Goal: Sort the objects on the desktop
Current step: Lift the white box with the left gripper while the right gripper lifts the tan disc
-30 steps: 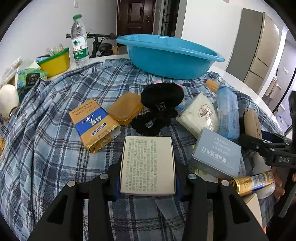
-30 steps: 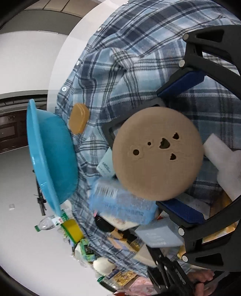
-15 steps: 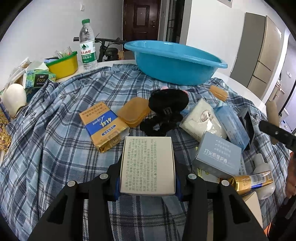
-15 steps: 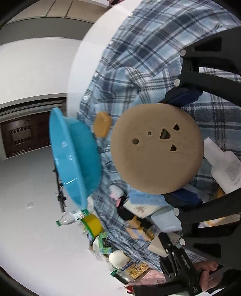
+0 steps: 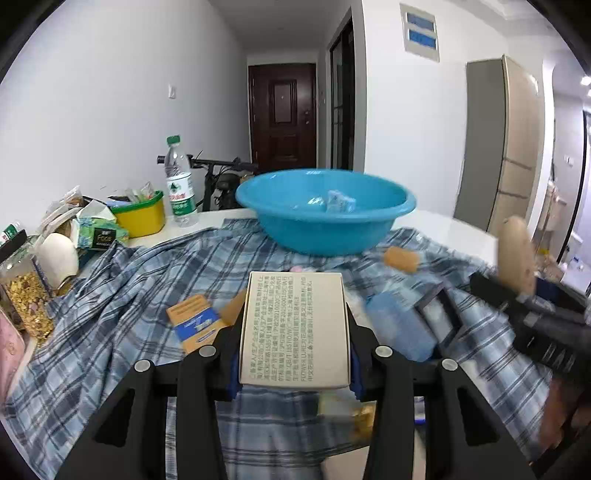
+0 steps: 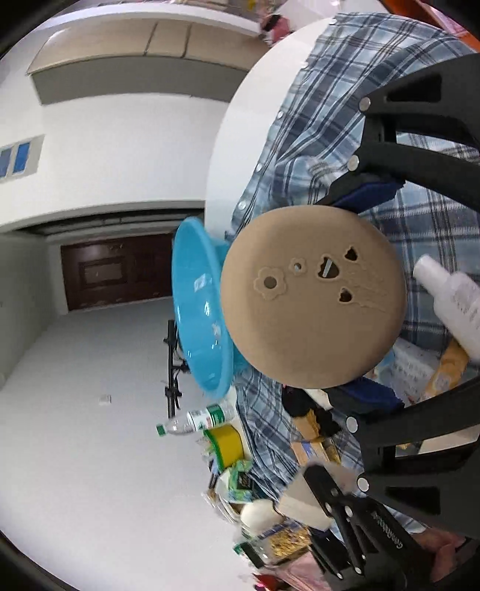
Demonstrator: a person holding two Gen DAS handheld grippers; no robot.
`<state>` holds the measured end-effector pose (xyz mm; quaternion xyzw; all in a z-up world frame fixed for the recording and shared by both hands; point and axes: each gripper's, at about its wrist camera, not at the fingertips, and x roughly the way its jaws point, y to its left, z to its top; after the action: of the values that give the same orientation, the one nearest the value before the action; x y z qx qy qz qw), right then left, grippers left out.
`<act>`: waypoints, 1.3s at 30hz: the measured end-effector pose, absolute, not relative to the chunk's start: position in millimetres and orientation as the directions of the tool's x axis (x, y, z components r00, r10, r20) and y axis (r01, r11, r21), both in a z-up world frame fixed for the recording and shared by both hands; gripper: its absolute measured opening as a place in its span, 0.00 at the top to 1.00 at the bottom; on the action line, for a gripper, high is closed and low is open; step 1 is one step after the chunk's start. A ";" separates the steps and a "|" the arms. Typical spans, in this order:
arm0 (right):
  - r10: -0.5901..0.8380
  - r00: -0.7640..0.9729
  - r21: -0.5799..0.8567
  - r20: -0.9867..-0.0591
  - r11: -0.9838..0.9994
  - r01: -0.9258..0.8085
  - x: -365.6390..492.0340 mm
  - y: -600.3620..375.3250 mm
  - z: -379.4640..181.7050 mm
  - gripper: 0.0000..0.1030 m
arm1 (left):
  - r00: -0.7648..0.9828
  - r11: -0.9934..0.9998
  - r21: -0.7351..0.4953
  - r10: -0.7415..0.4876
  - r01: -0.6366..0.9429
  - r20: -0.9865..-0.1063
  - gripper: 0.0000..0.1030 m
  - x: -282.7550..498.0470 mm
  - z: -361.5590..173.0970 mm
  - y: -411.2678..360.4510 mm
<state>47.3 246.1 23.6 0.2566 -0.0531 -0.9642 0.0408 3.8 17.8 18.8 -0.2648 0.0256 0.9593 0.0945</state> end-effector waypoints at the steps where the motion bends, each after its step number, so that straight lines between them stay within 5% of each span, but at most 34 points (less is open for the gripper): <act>1: -0.115 -0.867 0.119 -0.486 -0.991 0.065 48.7 241.7 25.1 0.27 | -0.844 -0.981 -0.009 0.172 -0.195 -0.509 0.56 4.2 19.9 19.3; 26: -0.100 -0.905 0.066 -0.414 -0.995 0.080 57.3 220.8 43.7 0.27 | -0.897 -0.988 0.023 0.127 -0.151 -0.423 0.57 13.1 40.6 32.6; 39: -0.080 -0.980 0.087 -0.181 -0.994 0.065 91.5 228.3 98.5 0.27 | -0.980 -0.993 0.055 0.096 -0.107 -0.172 0.57 55.6 104.5 38.0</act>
<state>91.5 228.3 98.5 0.0926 -0.0404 -0.9942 0.0363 55.6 38.0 104.5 -0.0846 0.0321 0.9946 0.0512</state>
